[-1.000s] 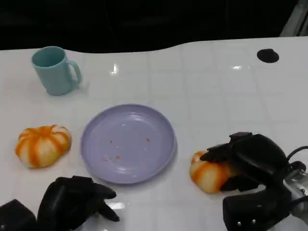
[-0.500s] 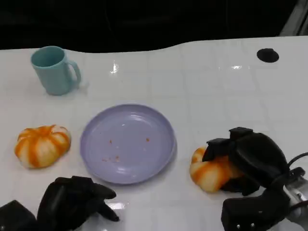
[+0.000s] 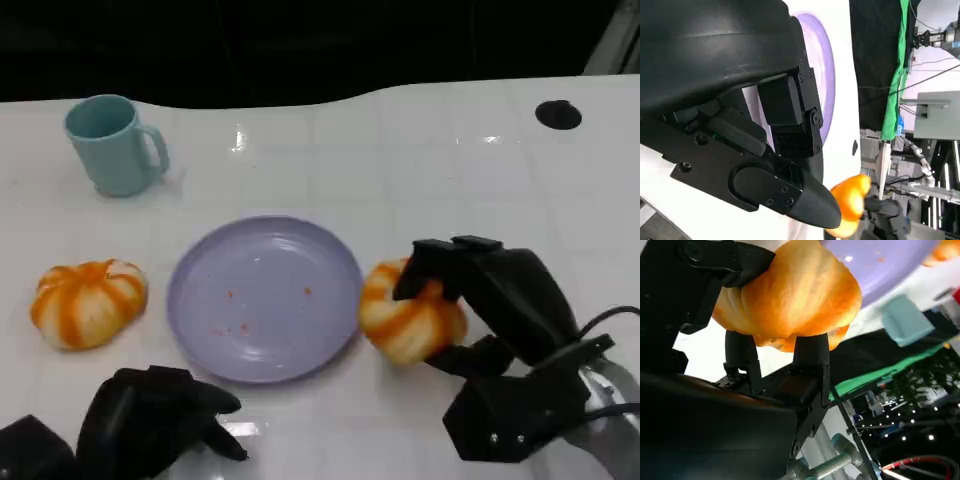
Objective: Grasp the bread from the table and place it into the plate.
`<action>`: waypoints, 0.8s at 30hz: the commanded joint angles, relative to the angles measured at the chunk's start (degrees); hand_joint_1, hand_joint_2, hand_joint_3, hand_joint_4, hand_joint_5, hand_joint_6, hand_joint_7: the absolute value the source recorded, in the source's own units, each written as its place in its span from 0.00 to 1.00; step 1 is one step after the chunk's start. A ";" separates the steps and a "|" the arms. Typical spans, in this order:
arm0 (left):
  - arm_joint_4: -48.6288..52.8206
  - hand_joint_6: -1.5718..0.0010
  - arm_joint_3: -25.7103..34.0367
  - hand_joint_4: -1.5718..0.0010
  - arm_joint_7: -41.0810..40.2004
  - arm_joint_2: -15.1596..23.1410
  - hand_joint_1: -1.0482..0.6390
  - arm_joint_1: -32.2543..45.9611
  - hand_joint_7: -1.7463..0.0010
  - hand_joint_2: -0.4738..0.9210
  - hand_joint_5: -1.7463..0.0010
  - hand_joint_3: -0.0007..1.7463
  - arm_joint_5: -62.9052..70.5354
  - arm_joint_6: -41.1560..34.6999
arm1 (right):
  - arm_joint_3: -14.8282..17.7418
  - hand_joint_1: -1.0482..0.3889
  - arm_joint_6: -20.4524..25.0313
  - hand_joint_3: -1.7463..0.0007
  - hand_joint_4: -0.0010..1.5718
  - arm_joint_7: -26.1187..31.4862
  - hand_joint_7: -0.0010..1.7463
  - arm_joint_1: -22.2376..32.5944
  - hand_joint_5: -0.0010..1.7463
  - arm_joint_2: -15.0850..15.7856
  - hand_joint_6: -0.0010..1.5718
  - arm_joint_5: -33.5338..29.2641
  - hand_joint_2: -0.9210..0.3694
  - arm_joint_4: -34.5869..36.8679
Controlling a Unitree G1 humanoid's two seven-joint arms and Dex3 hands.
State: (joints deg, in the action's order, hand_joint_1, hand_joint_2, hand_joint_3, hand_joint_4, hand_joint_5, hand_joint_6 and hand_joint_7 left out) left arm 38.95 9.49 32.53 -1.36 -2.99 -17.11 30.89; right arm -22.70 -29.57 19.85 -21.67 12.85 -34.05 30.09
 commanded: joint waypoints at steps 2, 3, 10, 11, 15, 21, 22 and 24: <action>0.13 0.00 0.10 0.02 0.05 0.74 0.00 0.33 0.89 0.96 0.68 0.00 -0.08 -0.18 | 0.66 0.70 -0.09 0.07 0.64 -1.84 0.99 -2.91 1.00 -3.28 0.51 1.56 0.61 0.69; 0.13 0.00 0.02 0.02 -0.18 0.74 0.00 0.36 0.89 0.96 0.68 0.00 0.16 -0.05 | 0.54 0.71 -0.02 0.08 0.64 -1.74 0.98 -3.46 1.00 -3.86 0.51 1.28 0.60 1.16; 0.63 0.00 -0.12 0.03 -0.15 0.62 0.00 0.24 0.89 0.96 0.68 0.00 0.45 0.60 | -1.59 0.70 0.58 0.16 0.63 0.80 0.95 -9.14 1.00 -7.46 0.51 -2.38 0.55 7.09; 0.74 0.00 -0.13 0.03 -0.09 0.62 0.00 0.20 0.89 0.96 0.68 0.00 0.42 0.65 | -2.30 0.70 0.13 0.18 0.62 2.52 0.92 -10.21 1.00 -7.72 0.52 -3.82 0.53 8.51; 0.98 0.00 -0.19 0.02 0.27 0.57 0.00 0.08 0.89 0.96 0.68 0.00 0.21 0.68 | -4.45 0.66 0.13 0.21 0.62 6.60 0.89 -13.90 1.00 -9.50 0.54 -7.08 0.48 13.76; 1.09 0.00 -0.54 0.02 -0.39 0.45 0.00 0.13 0.89 0.95 0.68 0.00 0.83 0.78 | -7.14 0.65 0.15 0.23 0.61 12.64 0.93 -19.66 1.00 -12.96 0.52 -9.96 0.46 23.89; 1.08 0.00 -0.61 0.02 -0.53 0.39 0.00 0.15 0.89 0.95 0.68 0.00 0.95 0.77 | -7.51 0.63 0.19 0.24 0.61 13.51 0.94 -20.54 1.00 -13.56 0.51 -10.26 0.45 25.78; 1.44 0.00 -0.69 0.02 -0.71 0.33 0.00 0.00 0.88 0.95 0.68 0.00 1.19 1.10 | -8.17 0.62 0.64 0.28 0.59 14.28 0.95 -22.13 1.00 -14.57 0.49 -10.46 0.41 29.06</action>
State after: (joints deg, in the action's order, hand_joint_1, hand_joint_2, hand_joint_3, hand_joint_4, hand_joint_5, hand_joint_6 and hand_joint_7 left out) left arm 39.81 8.85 32.44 -1.50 -3.03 -16.53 31.33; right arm -30.32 -29.24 32.53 -41.13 -0.83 -44.30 55.46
